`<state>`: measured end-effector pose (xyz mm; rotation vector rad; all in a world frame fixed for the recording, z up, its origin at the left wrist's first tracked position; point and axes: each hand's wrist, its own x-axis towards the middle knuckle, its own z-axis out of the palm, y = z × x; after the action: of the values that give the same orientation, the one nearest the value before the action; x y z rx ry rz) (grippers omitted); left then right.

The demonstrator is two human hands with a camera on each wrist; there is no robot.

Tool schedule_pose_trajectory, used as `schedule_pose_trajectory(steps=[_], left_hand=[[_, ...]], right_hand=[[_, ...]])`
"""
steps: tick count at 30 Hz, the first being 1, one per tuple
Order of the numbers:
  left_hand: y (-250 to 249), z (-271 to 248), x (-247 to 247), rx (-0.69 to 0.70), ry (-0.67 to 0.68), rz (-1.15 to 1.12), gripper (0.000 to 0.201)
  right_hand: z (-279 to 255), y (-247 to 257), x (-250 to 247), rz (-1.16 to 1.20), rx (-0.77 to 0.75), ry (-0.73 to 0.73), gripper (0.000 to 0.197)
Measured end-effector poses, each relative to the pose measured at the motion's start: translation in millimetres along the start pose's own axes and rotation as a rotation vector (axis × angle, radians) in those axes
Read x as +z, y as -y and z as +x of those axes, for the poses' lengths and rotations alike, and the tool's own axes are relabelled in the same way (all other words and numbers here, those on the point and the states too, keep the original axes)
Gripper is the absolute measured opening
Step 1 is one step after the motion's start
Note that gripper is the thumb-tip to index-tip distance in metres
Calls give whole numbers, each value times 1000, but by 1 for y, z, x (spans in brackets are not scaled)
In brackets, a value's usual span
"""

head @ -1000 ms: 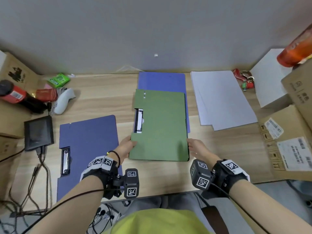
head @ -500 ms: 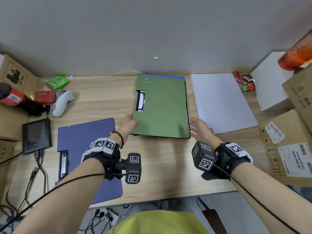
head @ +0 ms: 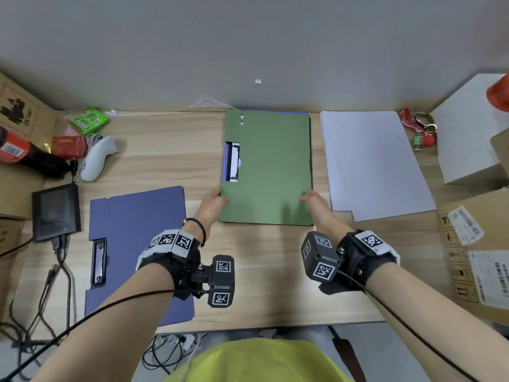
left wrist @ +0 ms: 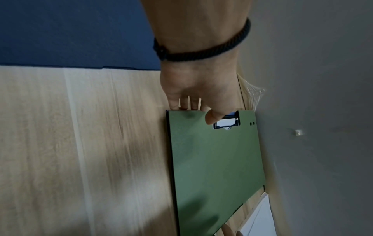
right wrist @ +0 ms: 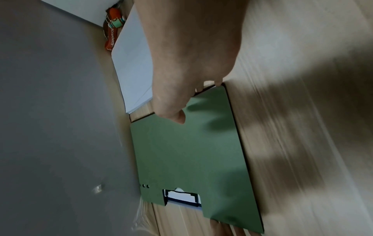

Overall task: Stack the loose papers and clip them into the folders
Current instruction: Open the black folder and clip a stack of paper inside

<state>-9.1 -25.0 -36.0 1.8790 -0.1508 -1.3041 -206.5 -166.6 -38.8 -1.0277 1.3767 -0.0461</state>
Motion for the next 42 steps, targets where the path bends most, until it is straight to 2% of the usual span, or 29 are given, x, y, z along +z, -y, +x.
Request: schedule_pose_trajectory(steps=[3, 6, 12, 16, 18, 20, 26, 29, 31, 34, 37, 39, 42], left_hand=[[14, 22, -1, -23, 14, -56, 58], [21, 35, -3, -57, 26, -86, 87], [-3, 6, -1, -29, 33, -3, 58], [-4, -4, -10, 6, 40, -12, 43], [2, -10, -18, 24, -15, -18, 41], [14, -16, -31, 24, -82, -29, 40], [68, -47, -94, 19, -276, 21, 43], [100, -60, -137, -66, -445, 178, 49], [119, -72, -161, -150, -534, 255, 56], [143, -85, -186, -240, -580, 247, 65], [152, -88, -192, -287, -621, 200, 67], [150, -87, -188, -310, -621, 193, 61], [150, -84, -185, -342, -606, 187, 50]], right_hand=[[9, 4, -8, -12, -22, 2, 54], [15, 8, -13, -13, -37, 33, 55], [10, 13, -15, -34, -35, 67, 56], [-3, 19, -9, 12, -129, -26, 49], [-11, 20, 1, 84, -224, -71, 42], [-19, 20, 18, 130, -257, 1, 34], [-39, 10, 94, 25, -117, 337, 22], [-48, -5, 132, -103, -60, 426, 18], [-53, -15, 154, -165, -29, 462, 21], [-60, -31, 178, -219, 22, 490, 26], [-65, -40, 192, -262, 59, 500, 21], [-67, -40, 195, -283, 89, 483, 15], [-65, -39, 195, -359, 96, 451, 32]])
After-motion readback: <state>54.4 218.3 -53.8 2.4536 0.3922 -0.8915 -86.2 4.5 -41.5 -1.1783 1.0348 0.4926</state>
